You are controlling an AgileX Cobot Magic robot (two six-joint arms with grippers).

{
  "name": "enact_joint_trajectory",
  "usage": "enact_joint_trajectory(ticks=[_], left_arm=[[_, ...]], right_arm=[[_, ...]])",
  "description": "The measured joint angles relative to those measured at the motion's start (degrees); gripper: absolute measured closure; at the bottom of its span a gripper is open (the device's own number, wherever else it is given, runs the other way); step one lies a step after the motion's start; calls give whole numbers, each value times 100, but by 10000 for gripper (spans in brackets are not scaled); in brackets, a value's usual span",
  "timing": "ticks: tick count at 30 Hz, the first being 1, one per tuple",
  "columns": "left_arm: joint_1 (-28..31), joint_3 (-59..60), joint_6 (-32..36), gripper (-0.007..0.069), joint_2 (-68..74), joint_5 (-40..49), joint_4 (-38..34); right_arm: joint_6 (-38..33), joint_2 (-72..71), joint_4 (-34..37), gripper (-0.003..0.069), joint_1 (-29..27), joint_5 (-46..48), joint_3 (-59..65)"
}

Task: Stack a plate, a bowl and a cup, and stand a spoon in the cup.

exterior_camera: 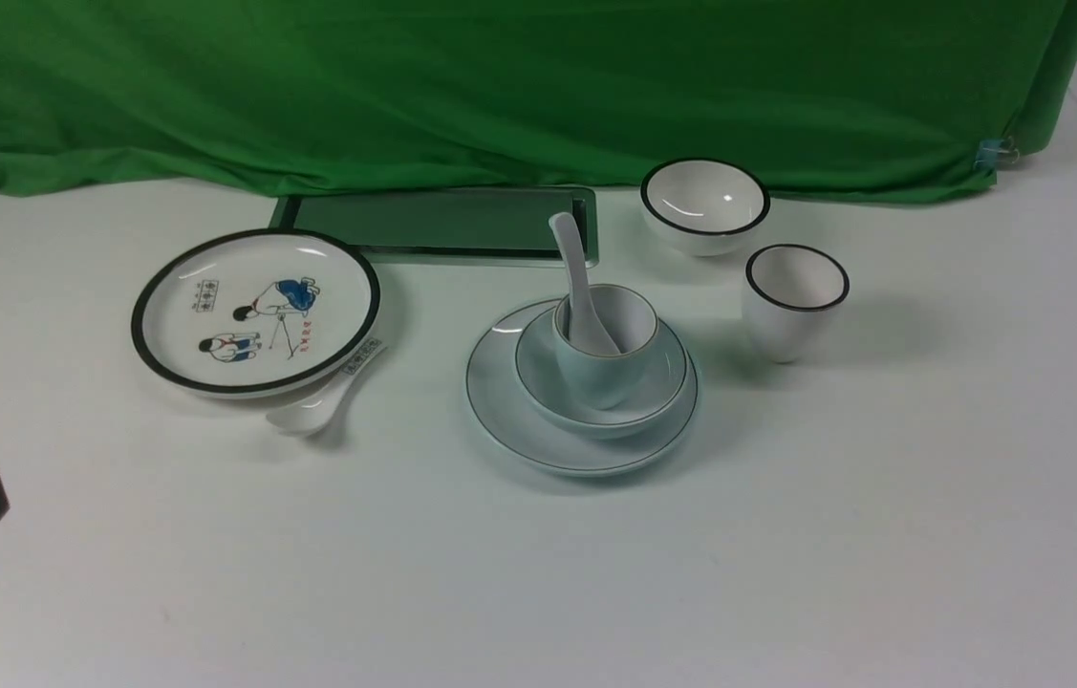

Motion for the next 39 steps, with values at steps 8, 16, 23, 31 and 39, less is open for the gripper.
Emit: enact_joint_trajectory(ticks=[8,16,23,31,39], left_arm=[[0,0,0,509,0,0,0],[0,0,0,509,0,0,0],[0,0,0,509,0,0,0],[0,72,0,509,-11,-185,333],[971,1393,17,623,-379,-2362,-40]], right_arm=[[7,-4,8,648,0,0,0],[79,-4,8,642,0,0,0],[95,-4,12,634,0,0,0],[95,-4,19,617,0,0,0],[97,-4,19,596,0,4,0]])
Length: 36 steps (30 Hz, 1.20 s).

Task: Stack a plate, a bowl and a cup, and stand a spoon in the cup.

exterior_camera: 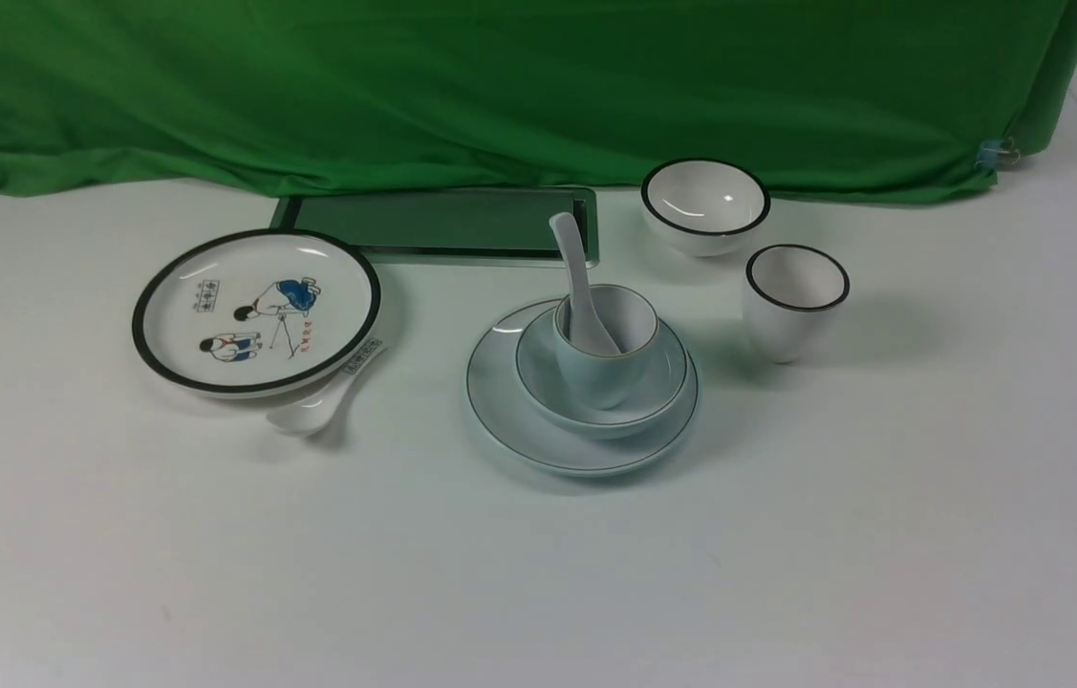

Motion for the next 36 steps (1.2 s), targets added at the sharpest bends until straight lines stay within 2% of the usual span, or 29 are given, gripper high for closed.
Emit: enact_joint_trajectory(ticks=[4,10,15,36], left_arm=[[808,623,7,657,-527,125,-199],[1440,1110,11,657,-854,731,-375],[1487,1131,11,657,-854,1294,-375],[1493,1131,20,655,-854,1272,-227]], right_arm=[[0,0,0,575,0,0,0],[0,-3,0,557,0,-6,0],[0,-3,0,543,0,13,0],[0,-3,0,493,0,14,0]])
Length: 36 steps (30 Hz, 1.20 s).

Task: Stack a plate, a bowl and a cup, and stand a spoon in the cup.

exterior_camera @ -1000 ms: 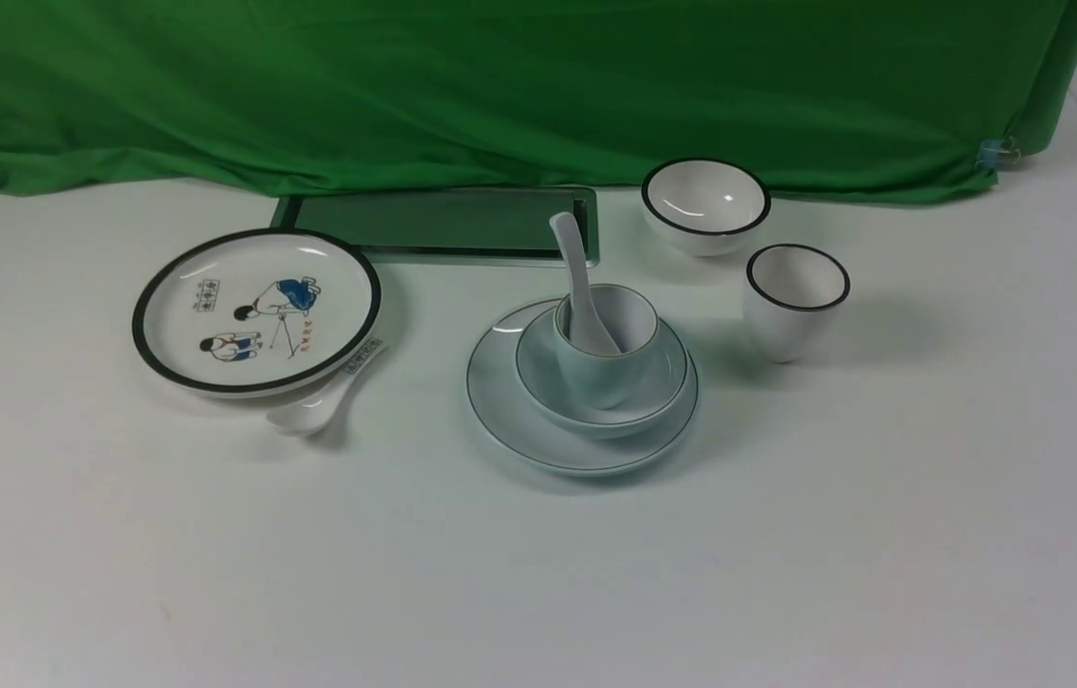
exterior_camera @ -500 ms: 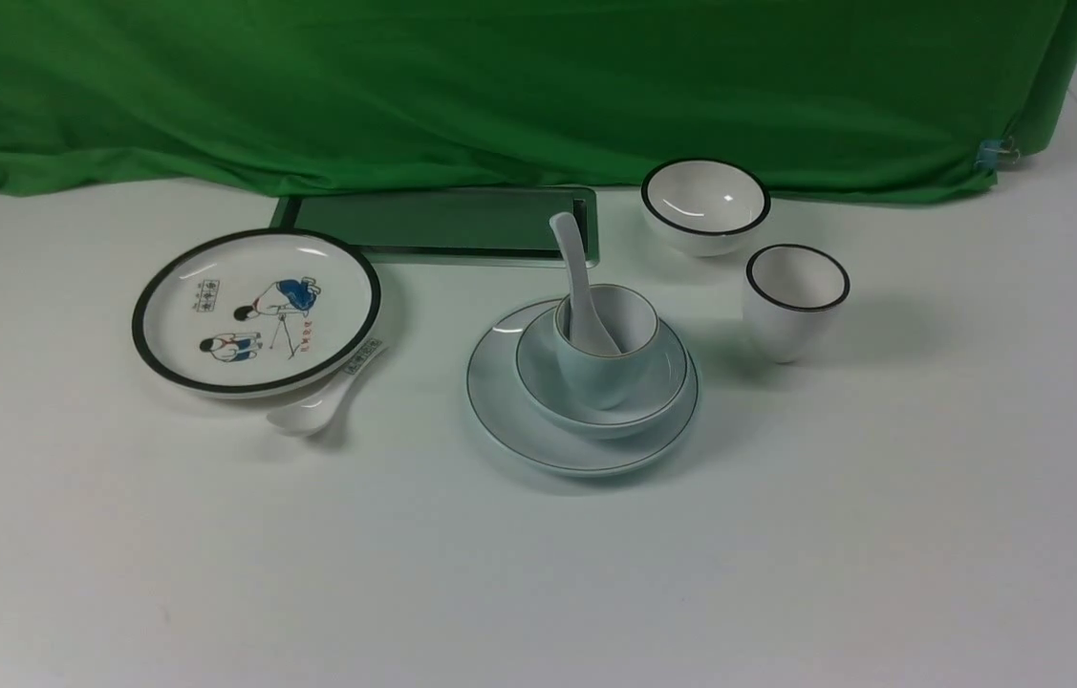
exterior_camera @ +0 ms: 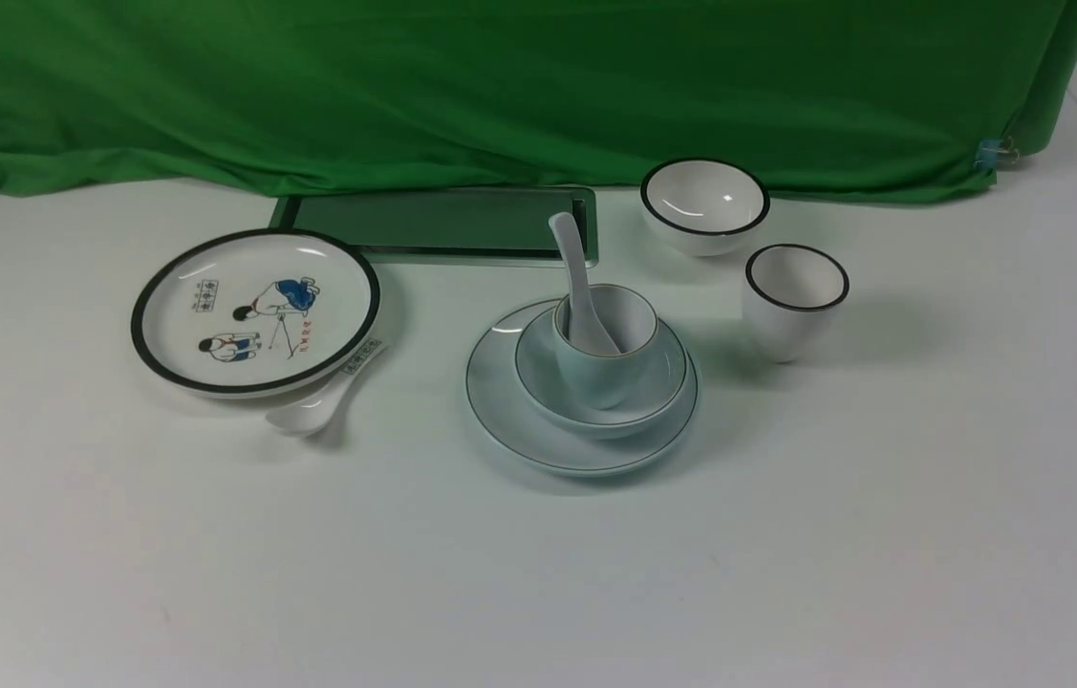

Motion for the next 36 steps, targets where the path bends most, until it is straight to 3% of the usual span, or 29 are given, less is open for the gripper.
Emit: enact_joint_trajectory(ticks=[36], left_arm=[[0,0,99,655,0,-12,4]], right_arm=[[0,0,0,417,0,0,0]])
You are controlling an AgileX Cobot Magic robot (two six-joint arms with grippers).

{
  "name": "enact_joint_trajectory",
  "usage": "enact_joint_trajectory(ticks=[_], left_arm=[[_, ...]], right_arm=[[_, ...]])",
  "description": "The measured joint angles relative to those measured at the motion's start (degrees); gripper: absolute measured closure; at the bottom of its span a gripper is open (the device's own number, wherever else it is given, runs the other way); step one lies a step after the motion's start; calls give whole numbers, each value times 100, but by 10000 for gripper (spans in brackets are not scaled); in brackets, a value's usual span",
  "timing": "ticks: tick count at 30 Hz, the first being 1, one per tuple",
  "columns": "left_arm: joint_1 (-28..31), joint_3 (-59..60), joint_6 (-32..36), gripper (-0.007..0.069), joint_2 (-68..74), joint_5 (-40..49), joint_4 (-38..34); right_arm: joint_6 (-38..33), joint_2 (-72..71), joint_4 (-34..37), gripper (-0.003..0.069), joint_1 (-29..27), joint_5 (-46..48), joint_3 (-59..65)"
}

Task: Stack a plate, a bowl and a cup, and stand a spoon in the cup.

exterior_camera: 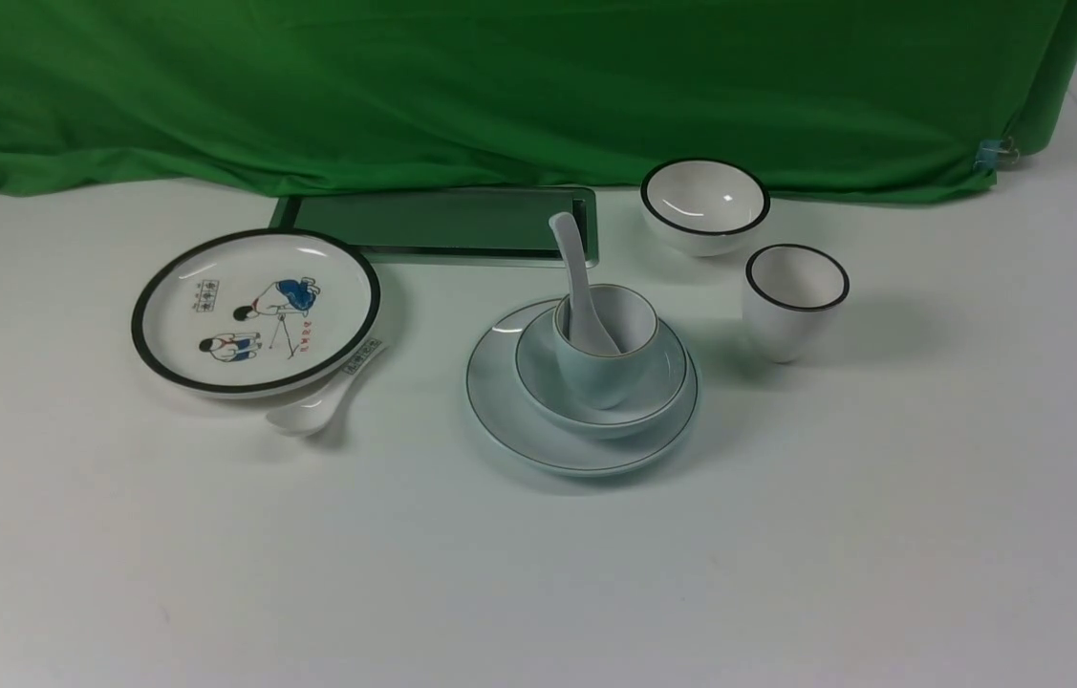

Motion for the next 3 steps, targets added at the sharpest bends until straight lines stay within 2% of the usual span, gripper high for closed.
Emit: enact_joint_trajectory(ticks=[3], left_arm=[[0,0,0,654,0,0,0]], right_arm=[[0,0,0,417,0,0,0]])
